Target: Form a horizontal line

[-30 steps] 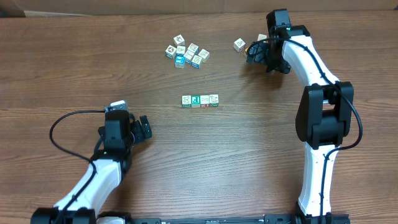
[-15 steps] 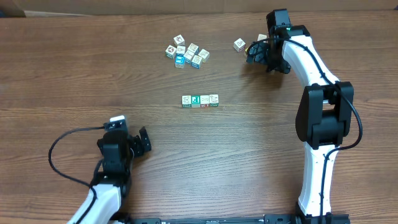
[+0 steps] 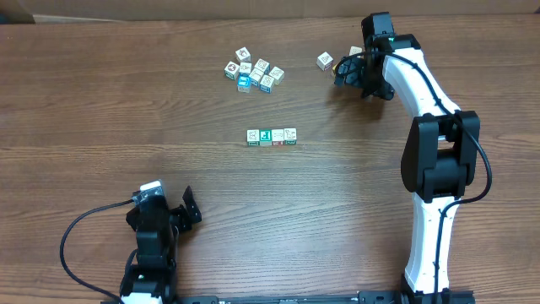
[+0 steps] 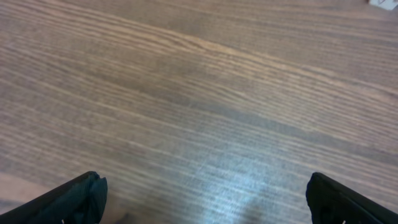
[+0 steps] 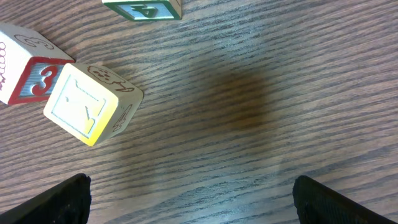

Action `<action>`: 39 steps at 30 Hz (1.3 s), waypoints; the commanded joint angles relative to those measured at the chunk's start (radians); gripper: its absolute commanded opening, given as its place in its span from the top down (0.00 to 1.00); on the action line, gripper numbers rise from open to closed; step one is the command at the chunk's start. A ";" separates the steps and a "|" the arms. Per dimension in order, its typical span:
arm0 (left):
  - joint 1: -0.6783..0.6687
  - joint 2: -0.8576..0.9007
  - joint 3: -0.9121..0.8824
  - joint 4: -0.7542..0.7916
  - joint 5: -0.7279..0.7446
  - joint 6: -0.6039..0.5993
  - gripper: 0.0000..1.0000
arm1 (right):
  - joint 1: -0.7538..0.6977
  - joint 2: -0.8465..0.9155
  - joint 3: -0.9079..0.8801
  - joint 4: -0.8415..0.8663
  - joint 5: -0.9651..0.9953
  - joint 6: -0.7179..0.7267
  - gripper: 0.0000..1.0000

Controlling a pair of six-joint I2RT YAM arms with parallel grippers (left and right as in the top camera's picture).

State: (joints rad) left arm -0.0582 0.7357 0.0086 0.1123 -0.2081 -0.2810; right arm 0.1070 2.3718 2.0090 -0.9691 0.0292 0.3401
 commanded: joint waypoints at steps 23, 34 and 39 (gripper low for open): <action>0.008 -0.696 -0.003 -0.181 0.021 0.306 0.00 | 0.004 -0.020 -0.001 0.003 -0.004 0.004 0.00; 0.006 -0.732 -0.003 -0.182 0.025 0.312 0.00 | 0.004 -0.020 -0.001 0.003 -0.004 0.004 0.00; 0.005 -0.732 -0.003 -0.175 0.025 0.301 0.00 | 0.004 -0.020 -0.001 0.003 -0.004 0.004 0.00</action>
State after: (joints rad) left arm -0.0582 0.0166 0.0082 -0.0616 -0.1947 0.0074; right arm 0.1070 2.3718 2.0090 -0.9688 0.0292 0.3401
